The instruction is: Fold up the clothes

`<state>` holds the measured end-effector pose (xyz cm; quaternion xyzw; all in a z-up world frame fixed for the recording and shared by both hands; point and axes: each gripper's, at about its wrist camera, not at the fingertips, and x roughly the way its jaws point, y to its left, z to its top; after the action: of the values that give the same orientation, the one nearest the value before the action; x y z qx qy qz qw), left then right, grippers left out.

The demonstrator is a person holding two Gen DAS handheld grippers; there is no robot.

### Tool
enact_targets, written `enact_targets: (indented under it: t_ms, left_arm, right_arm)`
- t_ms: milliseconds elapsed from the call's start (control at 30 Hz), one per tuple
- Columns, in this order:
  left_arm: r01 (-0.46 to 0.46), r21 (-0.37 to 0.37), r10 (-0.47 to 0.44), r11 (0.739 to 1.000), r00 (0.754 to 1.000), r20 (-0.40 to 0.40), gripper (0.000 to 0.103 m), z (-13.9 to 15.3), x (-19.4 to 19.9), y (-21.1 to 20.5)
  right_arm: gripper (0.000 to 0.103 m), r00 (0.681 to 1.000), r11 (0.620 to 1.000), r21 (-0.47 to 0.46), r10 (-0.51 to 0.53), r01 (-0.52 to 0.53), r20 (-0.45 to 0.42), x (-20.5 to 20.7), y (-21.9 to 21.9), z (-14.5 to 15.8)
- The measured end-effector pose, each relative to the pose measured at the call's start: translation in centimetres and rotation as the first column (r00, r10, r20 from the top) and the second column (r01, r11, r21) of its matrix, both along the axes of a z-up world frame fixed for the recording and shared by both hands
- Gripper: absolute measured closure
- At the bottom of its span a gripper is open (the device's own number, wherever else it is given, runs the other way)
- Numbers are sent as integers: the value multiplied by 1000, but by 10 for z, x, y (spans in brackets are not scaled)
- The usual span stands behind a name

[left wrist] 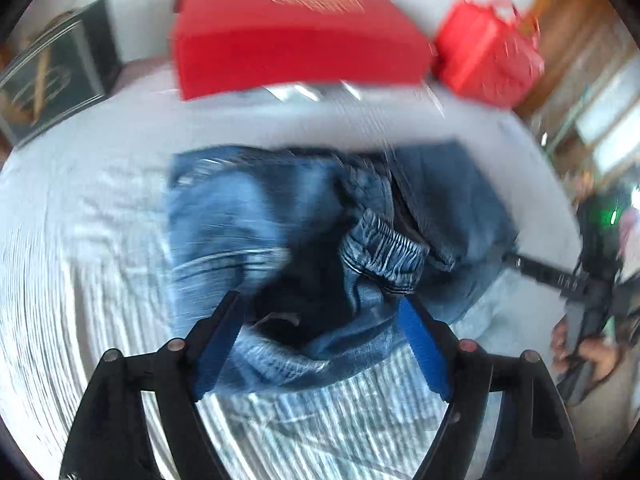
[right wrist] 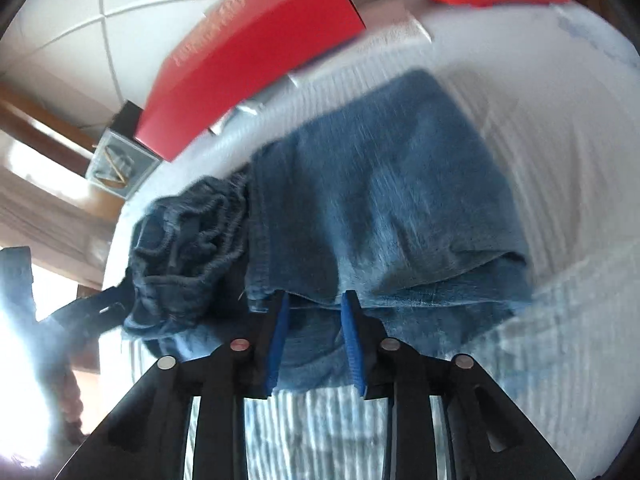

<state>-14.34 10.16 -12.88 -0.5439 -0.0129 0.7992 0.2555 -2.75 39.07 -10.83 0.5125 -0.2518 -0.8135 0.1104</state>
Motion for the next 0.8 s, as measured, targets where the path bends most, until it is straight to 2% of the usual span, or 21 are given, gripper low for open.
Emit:
enact_targets:
  t_ms: [33, 67, 133, 200, 367, 500, 533, 567, 600, 700, 767, 800]
  left_arm:
    - [-37, 2, 37, 999, 999, -14, 8, 6, 0, -12]
    - [-82, -4, 82, 997, 996, -36, 5, 12, -2, -25]
    - [-167, -25, 166, 986, 985, -45, 4, 12, -11, -53]
    - [-245, -75, 243, 967, 969, -39, 4, 5, -23, -70]
    - [-262, -153, 270, 953, 962, 35, 4, -39, -35, -68]
    - [-284, -161, 296, 945, 954, 56, 4, -56, -33, -67]
    - [-285, -159, 296, 945, 954, 55, 5, -57, -32, -67]
    - [-280, -154, 291, 948, 955, 53, 7, -56, -31, -68]
    - [-274, -149, 285, 950, 957, 56, 11, -57, -29, -66]
    - [-286, -157, 300, 945, 951, 75, 11, -70, -27, -59]
    - [-273, -163, 292, 948, 950, 108, 10, -87, -28, -48]
    - [-273, -189, 293, 943, 952, 87, 7, -89, -26, -44]
  right_arm:
    - [71, 1000, 1000, -7, 3, -3, -10, -1, -1, 7]
    - [71, 1000, 1000, -14, 7, -7, -19, -2, -2, 14]
    - [70, 999, 999, -21, 36, -37, -27, -4, -10, 25]
    - [69, 995, 996, -8, 91, -91, -42, -10, -36, 35]
    - [61, 979, 982, 33, 189, -187, -70, -39, -94, 46]
    - [58, 966, 964, 95, 253, -248, -51, -61, -132, 41]
    - [62, 958, 955, 109, 283, -277, -37, -63, -140, 36]
    - [75, 950, 942, 138, 312, -307, -15, -62, -147, 31]
    - [97, 942, 928, 167, 337, -333, 8, -61, -152, 26]
    - [97, 948, 917, 244, 317, -316, 37, -47, -133, 19]
    - [96, 959, 951, 143, 260, -274, 112, -38, -102, -8]
    - [96, 960, 951, 144, 258, -272, 113, -36, -101, -8]
